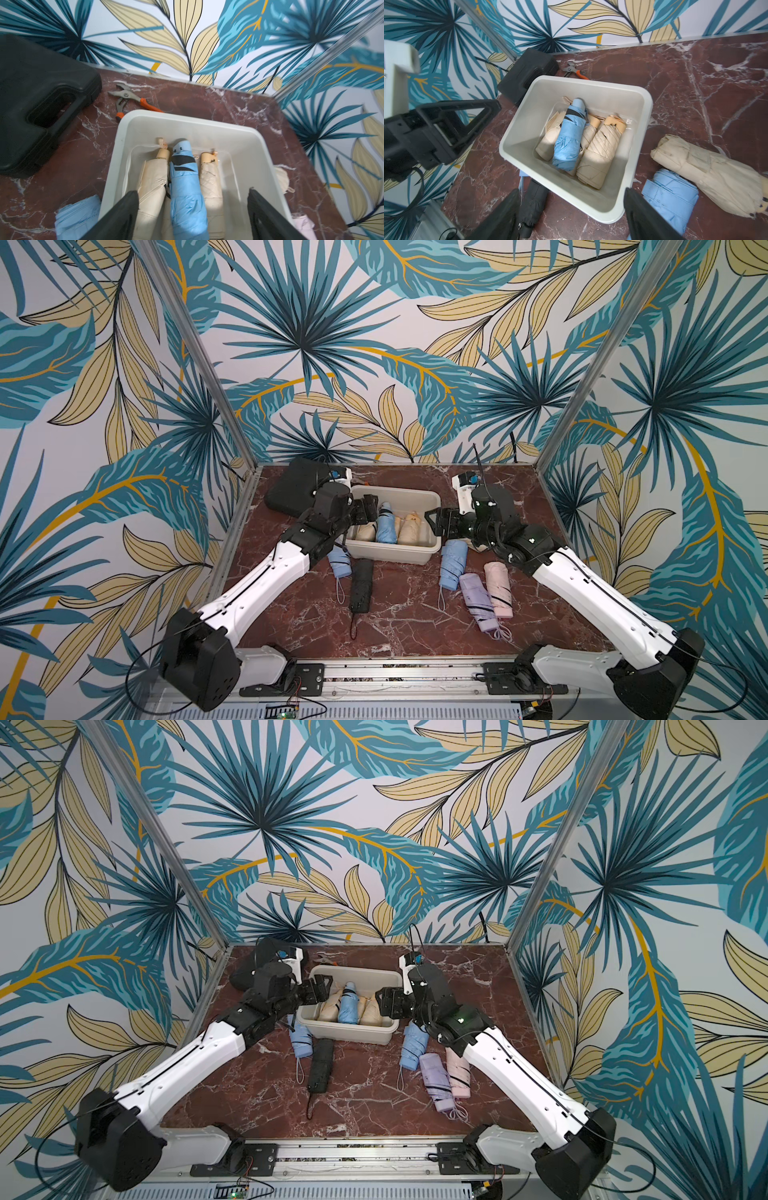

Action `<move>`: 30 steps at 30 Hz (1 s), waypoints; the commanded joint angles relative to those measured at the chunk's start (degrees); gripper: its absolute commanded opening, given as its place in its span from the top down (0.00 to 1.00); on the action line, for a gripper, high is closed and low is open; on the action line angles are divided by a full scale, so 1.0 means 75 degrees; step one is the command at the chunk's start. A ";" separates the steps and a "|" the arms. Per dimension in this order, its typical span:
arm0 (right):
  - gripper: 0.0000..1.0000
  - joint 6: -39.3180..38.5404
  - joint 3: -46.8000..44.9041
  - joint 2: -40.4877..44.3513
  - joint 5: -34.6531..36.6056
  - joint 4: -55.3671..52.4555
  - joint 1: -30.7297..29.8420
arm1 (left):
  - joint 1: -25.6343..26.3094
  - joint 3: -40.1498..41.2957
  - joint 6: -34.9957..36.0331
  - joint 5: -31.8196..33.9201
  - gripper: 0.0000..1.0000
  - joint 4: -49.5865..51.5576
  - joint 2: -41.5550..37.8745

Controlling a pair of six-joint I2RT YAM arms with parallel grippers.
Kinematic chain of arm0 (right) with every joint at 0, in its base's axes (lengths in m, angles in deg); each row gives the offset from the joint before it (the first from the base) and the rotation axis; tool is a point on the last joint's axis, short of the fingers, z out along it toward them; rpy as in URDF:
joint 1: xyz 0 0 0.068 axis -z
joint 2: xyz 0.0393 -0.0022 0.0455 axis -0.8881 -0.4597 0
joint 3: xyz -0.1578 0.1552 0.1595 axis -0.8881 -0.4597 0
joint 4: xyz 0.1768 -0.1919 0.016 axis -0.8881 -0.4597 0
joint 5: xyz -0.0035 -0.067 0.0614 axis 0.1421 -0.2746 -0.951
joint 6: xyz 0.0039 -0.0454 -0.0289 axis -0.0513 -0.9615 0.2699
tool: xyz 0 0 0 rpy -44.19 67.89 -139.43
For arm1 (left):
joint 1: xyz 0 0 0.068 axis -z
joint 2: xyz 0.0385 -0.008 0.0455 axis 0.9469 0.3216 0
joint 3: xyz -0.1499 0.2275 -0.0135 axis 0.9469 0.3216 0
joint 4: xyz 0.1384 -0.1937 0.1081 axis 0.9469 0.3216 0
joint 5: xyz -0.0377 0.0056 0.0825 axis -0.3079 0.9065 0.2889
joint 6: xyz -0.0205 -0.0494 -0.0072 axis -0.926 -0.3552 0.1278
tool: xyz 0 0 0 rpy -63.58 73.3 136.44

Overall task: Put the umbrella into the storage box
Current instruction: Place the umbrella in the storage box, then pick up the umbrella from the center of the board.

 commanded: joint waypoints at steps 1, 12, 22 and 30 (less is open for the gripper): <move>0.22 -0.0331 -0.0249 0.0113 -0.0855 0.0165 -0.0089 | -0.0102 0.0587 -0.0381 0.0178 0.14 -0.0735 -0.0691; 0.23 -0.1776 -0.1020 -0.0126 -0.1803 0.1441 -0.1162 | -0.0526 0.1223 -0.1809 0.0624 0.12 0.1309 -0.1703; 0.23 -0.2177 -0.0179 -0.1125 -0.1718 0.1022 -0.1543 | -0.1396 0.2201 -0.2862 0.0376 0.07 0.1562 -0.1598; 0.23 -0.1471 -0.0429 -0.1150 -0.1012 0.1898 -0.1543 | -0.2784 0.2687 -0.1975 -0.1464 0.04 0.0194 -0.0796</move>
